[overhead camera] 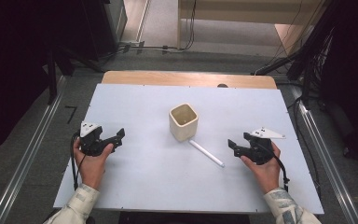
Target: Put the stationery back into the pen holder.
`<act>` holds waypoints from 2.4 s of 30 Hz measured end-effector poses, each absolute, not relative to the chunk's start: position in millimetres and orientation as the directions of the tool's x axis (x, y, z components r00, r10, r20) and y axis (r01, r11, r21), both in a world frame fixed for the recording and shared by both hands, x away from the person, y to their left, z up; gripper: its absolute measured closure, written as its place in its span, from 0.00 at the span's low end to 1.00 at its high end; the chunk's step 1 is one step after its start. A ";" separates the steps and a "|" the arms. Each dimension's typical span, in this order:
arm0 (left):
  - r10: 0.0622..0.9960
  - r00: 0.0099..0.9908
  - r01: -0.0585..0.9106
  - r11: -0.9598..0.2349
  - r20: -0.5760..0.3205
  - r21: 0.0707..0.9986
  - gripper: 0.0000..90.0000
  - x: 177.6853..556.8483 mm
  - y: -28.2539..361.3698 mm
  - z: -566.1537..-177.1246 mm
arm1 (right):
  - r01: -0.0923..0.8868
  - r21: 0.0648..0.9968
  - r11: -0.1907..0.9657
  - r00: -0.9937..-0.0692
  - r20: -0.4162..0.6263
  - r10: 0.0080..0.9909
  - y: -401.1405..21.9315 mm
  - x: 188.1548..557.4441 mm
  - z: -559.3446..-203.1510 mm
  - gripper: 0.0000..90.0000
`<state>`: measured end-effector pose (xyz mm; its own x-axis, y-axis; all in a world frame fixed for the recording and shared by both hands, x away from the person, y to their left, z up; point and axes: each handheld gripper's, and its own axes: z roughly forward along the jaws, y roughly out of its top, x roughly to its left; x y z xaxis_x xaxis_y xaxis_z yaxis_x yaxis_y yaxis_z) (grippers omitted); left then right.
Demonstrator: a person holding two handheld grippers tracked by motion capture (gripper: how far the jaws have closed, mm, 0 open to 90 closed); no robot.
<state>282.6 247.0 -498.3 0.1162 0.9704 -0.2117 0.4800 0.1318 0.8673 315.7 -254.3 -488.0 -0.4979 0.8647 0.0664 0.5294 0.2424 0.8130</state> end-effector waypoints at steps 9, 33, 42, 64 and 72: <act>0.971 0.114 0.479 0.132 -0.211 0.868 0.10 282.7 246.5 -498.3 | 0.517 0.815 0.261 -0.521 0.058 0.852 -246.2 315.1 -490.3 0.27; 0.971 0.120 0.483 0.124 -0.206 0.867 0.10 283.3 245.9 -499.0 | 0.456 0.822 0.341 -0.618 0.017 0.786 -207.8 309.1 -503.2 0.29; 0.971 0.120 0.482 0.125 -0.207 0.867 0.10 283.5 245.5 -499.0 | 0.452 0.811 0.372 -0.645 0.009 0.764 -195.9 309.0 -509.6 0.32; 0.971 0.123 0.482 0.124 -0.207 0.867 0.10 283.6 245.8 -499.1 | 0.434 0.783 0.445 -0.705 -0.012 0.709 -164.7 311.7 -518.6 0.46; 0.971 0.123 0.483 0.123 -0.206 0.867 0.10 283.8 245.4 -499.1 | 0.447 0.768 0.458 -0.707 -0.011 0.707 -161.5 314.9 -519.3 0.49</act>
